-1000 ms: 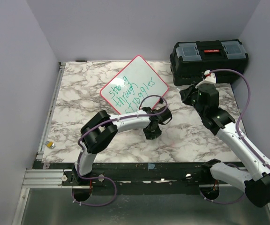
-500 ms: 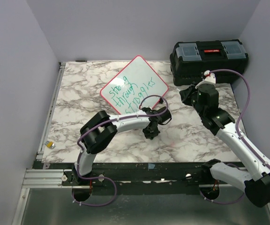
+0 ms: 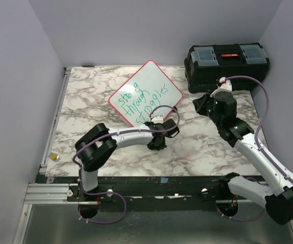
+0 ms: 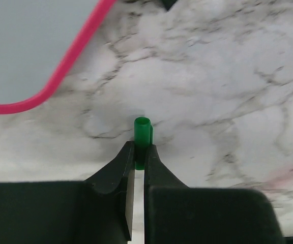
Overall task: Write a sentence on the whiteboard
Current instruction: Pick up the pen cap from the center of the board, then insert the whiteboard marker without the cap into the pen cap.
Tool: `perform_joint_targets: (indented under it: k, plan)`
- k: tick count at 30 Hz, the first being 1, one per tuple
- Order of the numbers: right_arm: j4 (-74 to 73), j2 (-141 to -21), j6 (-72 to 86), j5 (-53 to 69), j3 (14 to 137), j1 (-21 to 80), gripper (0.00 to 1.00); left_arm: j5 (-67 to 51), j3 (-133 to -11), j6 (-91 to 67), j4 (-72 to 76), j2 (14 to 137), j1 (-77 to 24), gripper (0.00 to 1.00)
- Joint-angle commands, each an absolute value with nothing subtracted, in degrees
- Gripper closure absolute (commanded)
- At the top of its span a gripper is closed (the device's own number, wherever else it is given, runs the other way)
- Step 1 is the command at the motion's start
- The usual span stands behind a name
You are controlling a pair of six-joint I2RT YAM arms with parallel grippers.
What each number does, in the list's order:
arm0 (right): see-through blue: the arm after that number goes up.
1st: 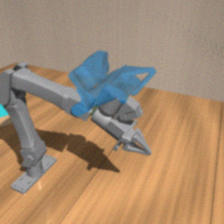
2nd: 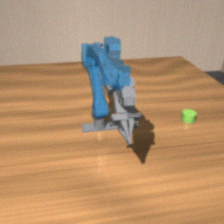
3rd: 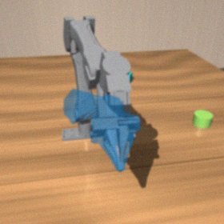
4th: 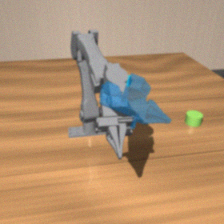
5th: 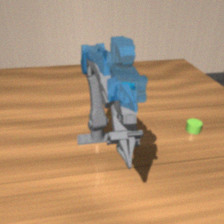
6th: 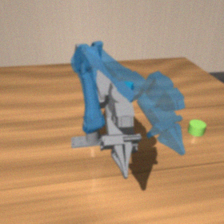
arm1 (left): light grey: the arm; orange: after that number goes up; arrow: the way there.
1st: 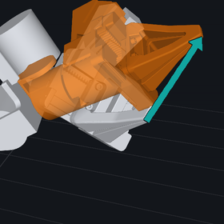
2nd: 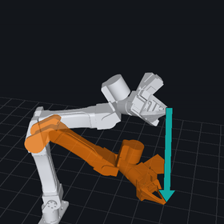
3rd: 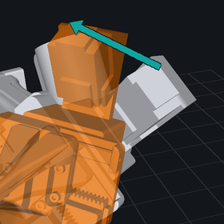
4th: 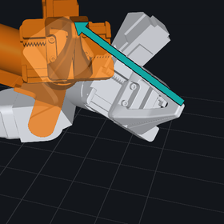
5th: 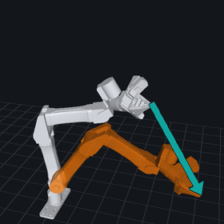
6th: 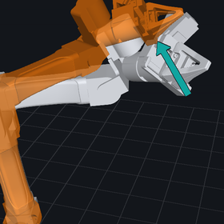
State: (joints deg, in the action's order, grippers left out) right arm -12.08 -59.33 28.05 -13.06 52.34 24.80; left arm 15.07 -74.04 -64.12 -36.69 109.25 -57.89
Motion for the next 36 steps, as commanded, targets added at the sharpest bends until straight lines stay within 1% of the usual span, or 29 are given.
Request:
perform_joint_targets:
  k: [1, 5, 8, 11, 14, 16, 21, 23, 26, 27, 30, 33, 36]
  plan:
    - [-10.10, -58.49, 26.56, -7.05, 51.04, 25.03, 0.99, 20.29, -64.46, -48.07, -28.30, 100.24, -58.01, 1.00]
    - [-9.03, -58.86, 26.70, -2.15, 50.80, 25.05, 0.99, 25.72, -61.53, -38.77, -27.26, 93.69, -58.01, 1.00]
    - [-8.05, -58.97, 26.90, 2.50, 50.80, 25.05, 0.99, 25.57, -58.33, -27.78, -21.35, 88.11, -58.08, 1.00]
    - [-7.76, -59.06, 26.95, 5.16, 51.13, 25.04, 0.99, 28.35, -55.71, -20.06, -18.01, 82.92, -58.10, 1.00]
    - [-7.98, -59.15, 26.90, 6.44, 51.63, 25.05, 0.99, 33.98, -56.19, -15.21, -19.21, 80.10, -58.10, 1.00]
    - [-8.21, -59.48, 26.99, 7.31, 52.05, 25.05, 0.99, 35.52, -57.44, -12.04, -21.01, 78.44, -58.10, 1.00]
    - [-8.88, -60.68, 26.98, 9.75, 53.66, 25.03, 0.99, 35.18, -55.29, -4.56, -16.23, 73.22, -57.47, 1.00]
    - [-9.10, -61.03, 27.06, 10.89, 54.12, 25.05, 0.99, 28.97, -54.59, -1.83, -15.46, 71.07, -55.98, 1.00]
    - [-9.68, -61.67, 27.15, 13.33, 55.23, 25.00, 0.99, 12.75, -56.49, -0.46, -19.20, 68.94, -51.21, 1.00]
    - [-9.95, -61.83, 27.22, 14.27, 55.43, 25.04, 0.99, 6.36, -56.33, 2.39, -19.29, 67.82, -49.90, 1.00]
    - [-10.00, -61.96, 27.39, 16.13, 55.63, 25.04, 0.99, -8.86, -54.53, 6.31, -16.01, 64.33, -47.43, 1.00]
    - [-10.21, -62.04, 27.07, 17.37, 55.80, 25.05, 0.99, -14.72, -51.58, 9.15, -10.47, 61.35, -45.86, 1.00]
    - [-10.97, -61.75, 26.86, 19.10, 56.40, 25.04, 0.99, -21.01, -49.17, 11.64, -6.73, 60.30, -42.07, 1.00]
